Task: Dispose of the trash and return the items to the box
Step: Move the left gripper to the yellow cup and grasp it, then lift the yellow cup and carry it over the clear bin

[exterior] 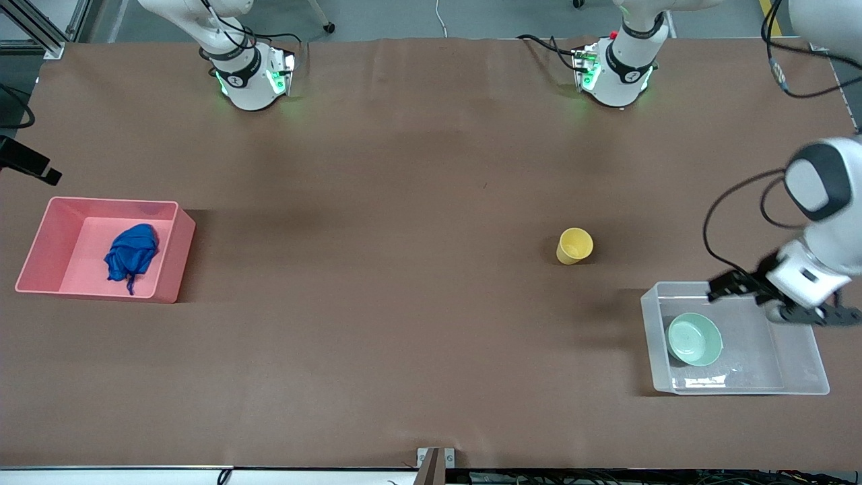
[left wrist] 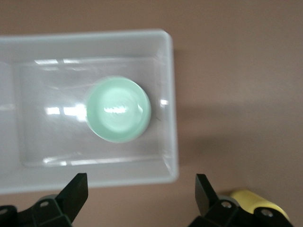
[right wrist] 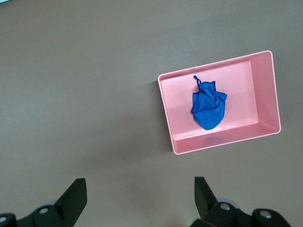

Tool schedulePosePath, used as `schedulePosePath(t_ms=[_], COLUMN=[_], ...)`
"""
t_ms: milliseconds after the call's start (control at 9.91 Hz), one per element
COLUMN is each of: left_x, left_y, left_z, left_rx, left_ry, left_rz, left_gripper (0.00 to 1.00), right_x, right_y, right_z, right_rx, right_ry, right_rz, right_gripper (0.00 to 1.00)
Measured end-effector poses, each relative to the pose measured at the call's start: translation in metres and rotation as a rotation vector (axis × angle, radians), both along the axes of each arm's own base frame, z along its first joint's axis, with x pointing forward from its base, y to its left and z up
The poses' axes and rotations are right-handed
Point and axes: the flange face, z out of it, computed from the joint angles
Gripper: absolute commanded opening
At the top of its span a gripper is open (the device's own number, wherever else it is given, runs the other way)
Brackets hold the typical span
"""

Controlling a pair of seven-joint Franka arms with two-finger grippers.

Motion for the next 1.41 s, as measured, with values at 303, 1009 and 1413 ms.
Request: schedulePosePath(t_ms=[303,1009,1413], left_x=[-0.057,-0.088,-0.095], left_y=[-0.081,-0.136,-0.139], left_z=[-0.051,-0.166,-0.187], left_rx=[-0.015,-0.025,0.003], left_ry=[0.11,0.148,0.166], left_rz=[-0.099,-0.174,-0.215], left_gripper=[1.0,0.46,0.0], right_x=[0.0,-0.003,-0.004], right_y=[0.001,0.012,0.011], right_z=[-0.004,-0.001,0.002], right_rx=[0.004,-0.016,-0.02], right_ry=[0.009,0.021,0.013], right_rz=[0.009,0.127,0.125], right_gripper=[1.0,1.0,1.0])
